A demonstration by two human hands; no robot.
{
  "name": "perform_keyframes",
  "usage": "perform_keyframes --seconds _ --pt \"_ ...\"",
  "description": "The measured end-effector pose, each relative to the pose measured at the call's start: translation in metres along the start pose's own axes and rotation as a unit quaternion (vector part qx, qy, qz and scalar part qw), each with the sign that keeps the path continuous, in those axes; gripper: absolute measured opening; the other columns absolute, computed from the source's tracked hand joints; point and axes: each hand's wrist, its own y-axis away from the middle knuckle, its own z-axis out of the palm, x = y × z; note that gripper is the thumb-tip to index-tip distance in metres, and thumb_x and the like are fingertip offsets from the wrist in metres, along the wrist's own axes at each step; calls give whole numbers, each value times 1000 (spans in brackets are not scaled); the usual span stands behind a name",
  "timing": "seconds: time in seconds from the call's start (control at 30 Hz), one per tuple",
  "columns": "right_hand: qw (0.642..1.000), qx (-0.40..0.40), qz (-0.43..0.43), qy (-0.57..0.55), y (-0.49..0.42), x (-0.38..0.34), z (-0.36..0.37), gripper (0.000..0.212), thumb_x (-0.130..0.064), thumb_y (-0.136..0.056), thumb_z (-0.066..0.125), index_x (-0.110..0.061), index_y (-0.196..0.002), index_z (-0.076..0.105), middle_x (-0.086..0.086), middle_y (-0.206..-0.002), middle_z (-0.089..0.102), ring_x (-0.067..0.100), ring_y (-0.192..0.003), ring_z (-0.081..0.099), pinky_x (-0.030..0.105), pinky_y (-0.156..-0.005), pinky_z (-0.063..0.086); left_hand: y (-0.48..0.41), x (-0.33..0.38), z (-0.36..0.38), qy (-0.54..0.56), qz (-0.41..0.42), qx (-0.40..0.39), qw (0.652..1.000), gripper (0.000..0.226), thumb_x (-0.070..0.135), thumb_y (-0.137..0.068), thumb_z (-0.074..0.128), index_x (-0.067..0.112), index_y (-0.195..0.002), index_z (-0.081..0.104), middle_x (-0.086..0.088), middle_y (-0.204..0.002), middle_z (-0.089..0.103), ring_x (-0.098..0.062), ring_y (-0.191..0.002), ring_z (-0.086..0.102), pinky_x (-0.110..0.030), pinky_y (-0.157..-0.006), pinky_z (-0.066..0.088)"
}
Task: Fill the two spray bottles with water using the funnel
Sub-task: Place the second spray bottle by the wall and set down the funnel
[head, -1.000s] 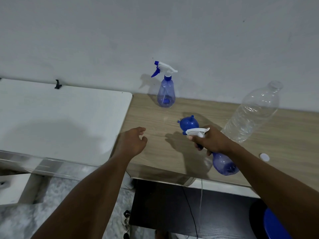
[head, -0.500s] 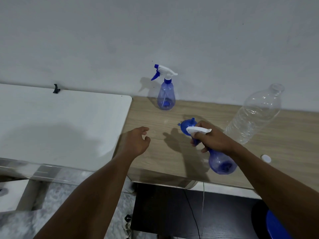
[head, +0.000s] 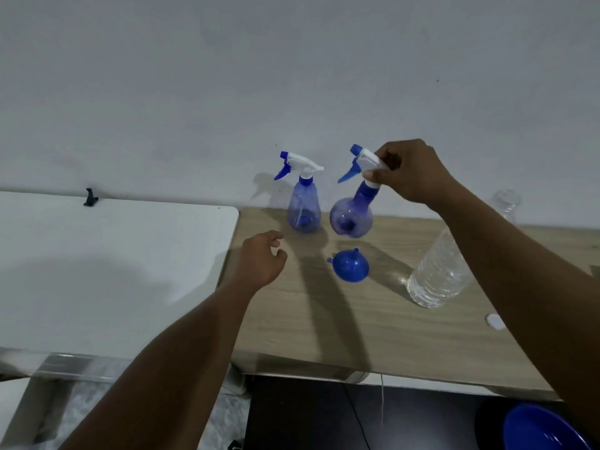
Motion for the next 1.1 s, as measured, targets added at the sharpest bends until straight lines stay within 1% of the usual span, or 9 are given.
perform_keyframes --seconds 0.17,0.47,0.57,0.63,0.7,0.77,0.83,0.93,1.1 --pt "996 -36 36 74 -46 27 31 20 -17 -80 78 -15 -99 70 7 -95 68 26 -87 61 32 -75 46 -10 10 14 14 0 0 1000 40 15 -84 67 18 -124 67 -1 -109 71 -17 -103 66 -26 -95 48" --pt "989 -49 62 126 -65 76 88 25 -6 -84 64 -15 -108 68 14 -104 69 36 -94 64 32 -71 41 -14 11 31 15 -7 -20 1000 40 14 -85 68 18 -126 66 -1 -111 70 -16 -104 64 -24 -93 45" --pt "985 -69 73 140 -69 79 89 33 -12 -85 66 -17 -118 64 13 -114 68 36 -102 63 36 -77 47 -13 12 33 17 -9 -27 999 41 14 -85 68 19 -126 65 -2 -112 70 -17 -105 64 -27 -95 47" --pt "981 -81 84 154 -65 74 87 48 -26 -88 68 -21 -134 54 11 -130 62 34 -117 58 44 -93 48 -13 15 34 19 -10 -28 999 41 15 -85 68 20 -126 65 -1 -112 70 -16 -105 64 -27 -96 47" --pt "985 -36 70 155 -53 63 81 55 -35 -91 66 -20 -141 48 10 -137 56 34 -125 52 49 -100 45 -12 22 34 17 -7 -34 999 41 16 -85 68 20 -127 65 1 -112 69 -15 -106 63 -27 -96 46" --pt "991 51 30 117 -32 48 73 44 -30 -93 64 -16 -134 54 11 -129 60 32 -118 56 47 -95 49 -11 29 38 20 3 -33 999 40 16 -85 68 20 -124 66 0 -111 70 -15 -105 64 -27 -95 46" --pt "994 104 20 29 0 35 67 26 -20 -91 62 -16 -118 61 6 -107 67 26 -95 65 40 -82 54 -6 36 44 27 14 -31 999 40 16 -82 69 19 -122 68 0 -109 71 -17 -103 65 -28 -95 48" --pt "992 96 39 -74 61 27 65 12 -12 -88 61 -16 -98 66 -6 -74 65 9 -67 63 26 -67 53 10 48 59 28 42 -45 998 38 14 -81 68 20 -119 70 0 -104 73 -17 -98 67 -30 -93 50" --pt "994 40 63 -76 165 65 60 12 -6 -86 66 -16 -92 69 -12 -65 61 4 -58 59 9 -59 42 43 58 103 72 77 -67 992 30 12 -77 66 20 -105 74 0 -91 75 -18 -82 71 -40 -82 57"
